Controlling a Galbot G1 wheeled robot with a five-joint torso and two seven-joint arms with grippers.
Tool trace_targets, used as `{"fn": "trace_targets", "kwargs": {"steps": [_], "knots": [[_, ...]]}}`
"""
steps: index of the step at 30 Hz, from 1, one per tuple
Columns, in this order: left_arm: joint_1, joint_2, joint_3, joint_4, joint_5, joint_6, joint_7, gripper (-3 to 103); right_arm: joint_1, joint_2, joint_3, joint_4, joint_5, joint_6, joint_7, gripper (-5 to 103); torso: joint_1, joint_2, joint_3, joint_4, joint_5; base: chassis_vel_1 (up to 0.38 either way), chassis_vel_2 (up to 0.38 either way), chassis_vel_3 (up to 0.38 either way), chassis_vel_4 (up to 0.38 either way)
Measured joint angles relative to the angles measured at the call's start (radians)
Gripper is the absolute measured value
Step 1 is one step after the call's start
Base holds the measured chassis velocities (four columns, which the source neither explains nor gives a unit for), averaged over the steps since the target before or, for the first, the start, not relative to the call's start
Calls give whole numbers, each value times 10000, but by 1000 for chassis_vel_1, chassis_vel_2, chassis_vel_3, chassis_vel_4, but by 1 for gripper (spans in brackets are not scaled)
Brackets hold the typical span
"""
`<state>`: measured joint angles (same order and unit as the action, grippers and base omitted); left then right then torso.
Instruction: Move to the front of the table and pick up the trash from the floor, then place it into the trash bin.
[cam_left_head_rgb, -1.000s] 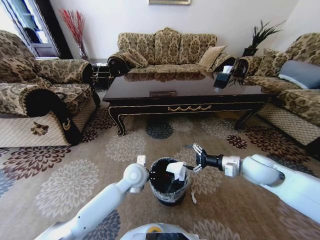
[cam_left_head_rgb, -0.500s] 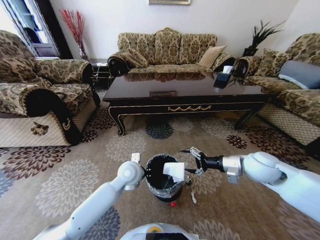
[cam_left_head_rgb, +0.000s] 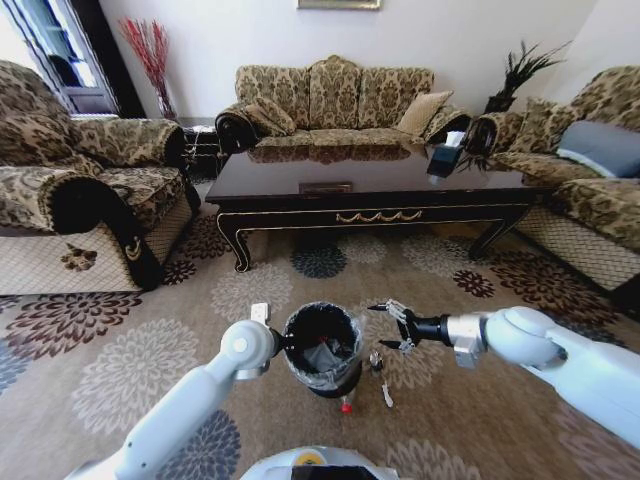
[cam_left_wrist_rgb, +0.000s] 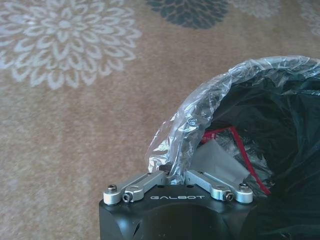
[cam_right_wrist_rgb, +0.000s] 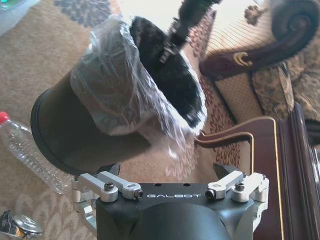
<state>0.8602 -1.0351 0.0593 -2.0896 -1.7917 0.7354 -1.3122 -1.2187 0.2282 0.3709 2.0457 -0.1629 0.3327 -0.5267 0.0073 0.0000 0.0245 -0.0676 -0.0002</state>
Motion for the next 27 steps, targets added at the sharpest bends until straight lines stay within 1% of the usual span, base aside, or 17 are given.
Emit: {"fn": "trace_targets", "kwargs": {"steps": [1, 2, 3, 4, 6, 7, 9, 11, 12, 14, 16, 18, 20, 21, 25, 26, 27], "knots": [[92, 96, -92, 18, 3, 0, 24, 0, -53, 23, 4, -115, 306, -25, 9, 100, 0, 0, 0, 1, 1, 0, 0, 0, 0], [92, 96, -92, 18, 3, 0, 24, 0, -53, 23, 4, -115, 306, -25, 9, 100, 0, 0, 0, 1, 1, 0, 0, 0, 0], [172, 172, -171, 27, 4, 0, 49, 0, -115, 41, 3, -198, 560, -51, 10, 100, 0, 0, 0, 2, 1, 0, 0, 0, 0], [255, 250, -253, 37, 4, 0, 78, 0, -195, 66, 2, -295, 869, -89, 13, 100, 0, 0, 0, 2, 2, 0, 0, 0, 0], [500, 493, -546, 64, 1, 1, 173, 0, -434, 195, -168, -657, 1787, -256, 15, 100, 0, 0, 0, 1, 0, 0, 0, 0, 0], [500, 493, -546, 64, 1, 1, 173, 0, -434, 195, -168, -657, 1787, -256, 15, 100, 0, 0, 0, 1, 0, 0, 0, 0, 0], [676, 665, -802, 72, 0, 0, 231, 0, -477, 333, -408, -941, 2402, -415, 13, 100, 0, 0, 0, 0, 2, 0, 0, 0, 0], [917, 927, -1200, 51, -78, 0, 300, 0, -447, 613, -883, -1471, 3312, -688, -12, 100, 0, 0, 0, 2, 0, 0, 0, 0, 0], [917, 927, -1200, 51, -78, 0, 300, 0, -447, 613, -883, -1471, 3312, -688, -12, 100, 0, 0, 0, 2, 0, 0, 0, 0, 0], [1028, 1094, -1374, 26, -108, 0, 342, 0, -403, 810, -1112, -1806, 3701, -790, -64, 100, 0, 0, 0, 1, 2, 0, 0, 0, 0], [1203, 1329, -1616, -46, -142, 1, 380, 0, -349, 1180, -1513, -2460, 4132, -936, -223, 100, 0, 0, 0, 2, 0, 0, 0, 0, 0], [1247, 1371, -1665, -67, -147, 1, 384, 0, -331, 1291, -1629, -2653, 4246, -969, -263, 100, 0, 0, 0, 2, 1, 0, 0, 0, 0], [1468, 1542, -1852, -192, -156, 0, 401, 0, -220, 1763, -2093, -3473, 4601, -1019, -479, 100, 0, 0, 0, -1, 3, 0, 0, 0, 0], [1468, 1542, -1852, -192, -156, 0, 401, 0, -220, 1763, -2093, -3473, 4601, -1019, -479, 100, 0, 0, 0, -1, 3, 0, 0, 0, 0], [1853, 1701, -2116, -374, -121, 1, 414, 0, -99, 2391, -2529, -4466, 4585, -1000, -812, 100, 0, 0, 0, 1, 0, 0, 0, 0, 0], [1853, 1701, -2116, -374, -121, 1, 414, 0, -99, 2391, -2529, -4466, 4585, -1000, -812, 100, 0, 0, 0, 1, 0, 0, 0, 0, 0], [1944, 1734, -2160, -419, -92, 1, 417, 0, -47, 2564, -2617, -4744, 4461, -940, -881, 100, 0, 0, -1, 1, 0, 0, 0, 0, 0]]}}
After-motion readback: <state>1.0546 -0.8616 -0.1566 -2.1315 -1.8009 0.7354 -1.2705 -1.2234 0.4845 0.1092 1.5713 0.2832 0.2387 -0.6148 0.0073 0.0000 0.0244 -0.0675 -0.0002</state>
